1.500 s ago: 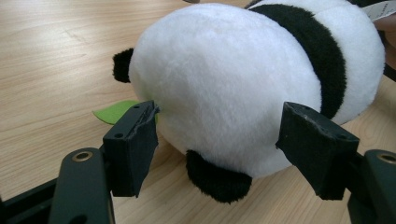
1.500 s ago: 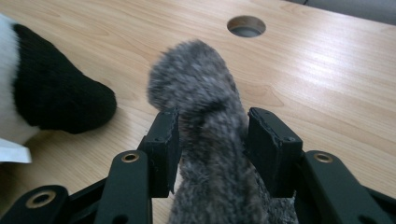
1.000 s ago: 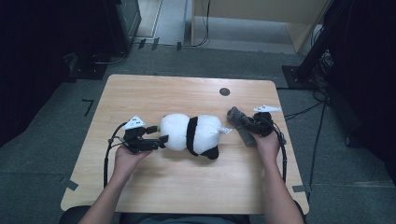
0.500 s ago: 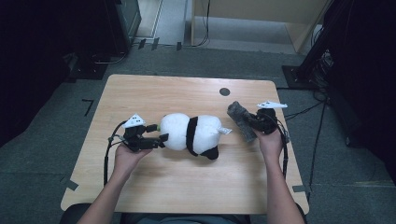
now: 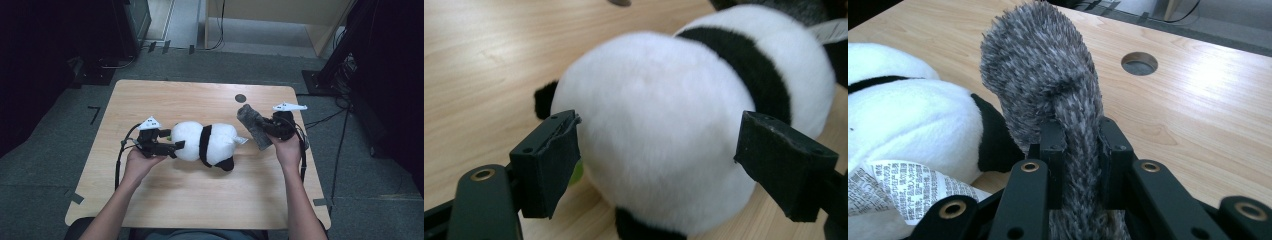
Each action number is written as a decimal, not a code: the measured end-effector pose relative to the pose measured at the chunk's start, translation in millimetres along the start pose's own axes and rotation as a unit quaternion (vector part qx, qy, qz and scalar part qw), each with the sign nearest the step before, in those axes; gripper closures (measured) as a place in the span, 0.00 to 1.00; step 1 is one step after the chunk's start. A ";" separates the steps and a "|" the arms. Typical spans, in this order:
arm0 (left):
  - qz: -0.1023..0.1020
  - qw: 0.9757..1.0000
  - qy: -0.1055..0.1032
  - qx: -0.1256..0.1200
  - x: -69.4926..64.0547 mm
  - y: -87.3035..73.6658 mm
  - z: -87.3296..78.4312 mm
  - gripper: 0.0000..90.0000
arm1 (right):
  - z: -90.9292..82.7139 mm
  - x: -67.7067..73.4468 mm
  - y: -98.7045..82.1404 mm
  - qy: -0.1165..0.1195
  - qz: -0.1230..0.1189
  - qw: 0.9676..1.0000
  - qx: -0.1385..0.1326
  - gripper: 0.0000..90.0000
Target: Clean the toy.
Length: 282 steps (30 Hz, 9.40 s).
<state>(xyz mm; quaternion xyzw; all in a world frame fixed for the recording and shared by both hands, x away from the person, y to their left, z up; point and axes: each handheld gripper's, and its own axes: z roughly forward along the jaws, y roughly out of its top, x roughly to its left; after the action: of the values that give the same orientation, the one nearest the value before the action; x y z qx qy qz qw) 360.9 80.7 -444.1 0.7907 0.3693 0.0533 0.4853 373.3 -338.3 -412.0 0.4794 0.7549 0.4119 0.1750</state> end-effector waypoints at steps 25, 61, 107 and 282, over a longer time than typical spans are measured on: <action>0.010 1.000 0.013 -0.009 0.6 -15.5 6.3 0.21 | 15.0 62.0 68.8 0.064 -0.079 0.995 0.014 0.86; 0.013 0.999 0.037 0.012 -5.9 -13.6 5.4 0.36 | 133.9 132.5 100.2 0.126 -0.154 0.972 0.129 0.85; 0.002 0.999 0.030 0.014 -4.4 -17.6 4.2 0.46 | 55.0 42.4 79.3 0.060 -0.104 0.990 0.073 0.86; 0.000 0.999 0.032 -0.002 -8.4 -22.5 2.9 0.46 | 48.7 131.1 98.8 0.152 -0.150 0.976 0.045 0.86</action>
<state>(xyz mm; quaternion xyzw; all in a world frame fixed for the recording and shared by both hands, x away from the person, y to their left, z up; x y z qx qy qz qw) 344.2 79.0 -461.5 0.7876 0.3847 0.0790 0.4748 399.9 -182.5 -346.1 0.2999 0.8538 0.4145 0.0965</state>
